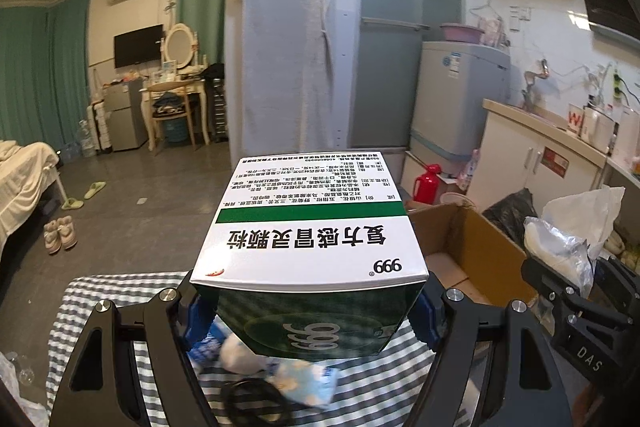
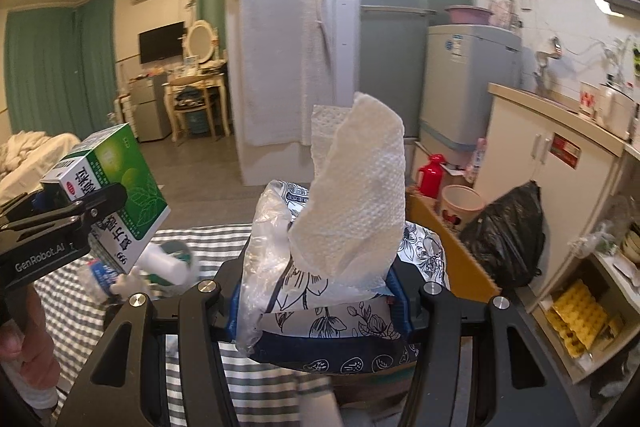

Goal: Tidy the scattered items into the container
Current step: 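Carry the medicine box and tissue pack with both grippers toward the cardboard box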

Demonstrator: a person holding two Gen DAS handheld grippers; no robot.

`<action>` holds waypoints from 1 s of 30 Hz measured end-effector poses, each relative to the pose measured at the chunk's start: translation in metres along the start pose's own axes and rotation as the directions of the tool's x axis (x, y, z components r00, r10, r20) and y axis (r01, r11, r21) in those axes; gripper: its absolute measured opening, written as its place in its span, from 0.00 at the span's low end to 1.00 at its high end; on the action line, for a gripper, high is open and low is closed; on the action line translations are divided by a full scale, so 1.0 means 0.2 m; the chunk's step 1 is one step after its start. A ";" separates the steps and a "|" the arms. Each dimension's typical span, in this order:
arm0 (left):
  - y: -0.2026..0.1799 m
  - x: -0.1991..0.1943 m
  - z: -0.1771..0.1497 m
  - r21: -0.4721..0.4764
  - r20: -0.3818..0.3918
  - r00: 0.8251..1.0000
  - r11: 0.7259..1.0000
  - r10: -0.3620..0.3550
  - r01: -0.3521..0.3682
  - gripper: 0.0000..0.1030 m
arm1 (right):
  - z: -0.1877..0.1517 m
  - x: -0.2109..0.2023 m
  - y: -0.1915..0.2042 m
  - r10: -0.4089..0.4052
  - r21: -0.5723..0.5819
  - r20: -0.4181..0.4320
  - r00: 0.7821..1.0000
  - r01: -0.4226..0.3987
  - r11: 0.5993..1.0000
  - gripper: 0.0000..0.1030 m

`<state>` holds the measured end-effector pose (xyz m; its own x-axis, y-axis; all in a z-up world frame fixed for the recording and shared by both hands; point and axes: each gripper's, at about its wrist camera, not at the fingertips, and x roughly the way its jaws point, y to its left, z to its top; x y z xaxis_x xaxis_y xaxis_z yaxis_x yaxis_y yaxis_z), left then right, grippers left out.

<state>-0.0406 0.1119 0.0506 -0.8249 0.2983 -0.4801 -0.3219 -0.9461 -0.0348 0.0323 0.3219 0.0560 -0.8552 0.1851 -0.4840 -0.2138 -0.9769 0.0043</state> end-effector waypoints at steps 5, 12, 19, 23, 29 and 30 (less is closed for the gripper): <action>-0.12 0.03 0.03 0.023 -0.003 0.999 0.999 -0.038 0.038 0.77 | 0.00 0.00 -0.11 -0.048 0.032 -0.010 0.999 0.049 0.998 0.53; -0.28 0.07 0.05 0.056 -0.015 0.995 0.994 -0.097 0.097 0.77 | -0.01 0.01 -0.25 -0.098 0.055 -0.027 0.995 0.100 0.994 0.54; -0.44 0.13 0.05 0.091 -0.042 0.988 0.984 -0.149 0.152 0.77 | -0.01 0.03 -0.36 -0.121 0.064 -0.041 0.992 0.124 0.990 0.54; -0.49 0.18 0.05 0.101 -0.065 0.984 0.980 -0.167 0.173 0.77 | -0.02 0.07 -0.38 -0.124 0.062 -0.059 0.991 0.127 0.990 0.54; -0.55 0.28 0.05 0.113 -0.113 0.978 0.976 -0.176 0.189 0.77 | -0.01 0.19 -0.42 -0.119 0.053 -0.099 0.988 0.125 0.991 0.54; -0.55 0.30 0.05 0.114 -0.120 0.977 0.976 -0.175 0.188 0.77 | -0.02 0.21 -0.42 -0.119 0.050 -0.106 0.987 0.125 0.991 0.54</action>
<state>-0.0591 0.2356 0.0348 -0.6941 0.4415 -0.5686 -0.5222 -0.8525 -0.0245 0.0166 0.4114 0.0331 -0.7686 0.2880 -0.5712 -0.3427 -0.9394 -0.0126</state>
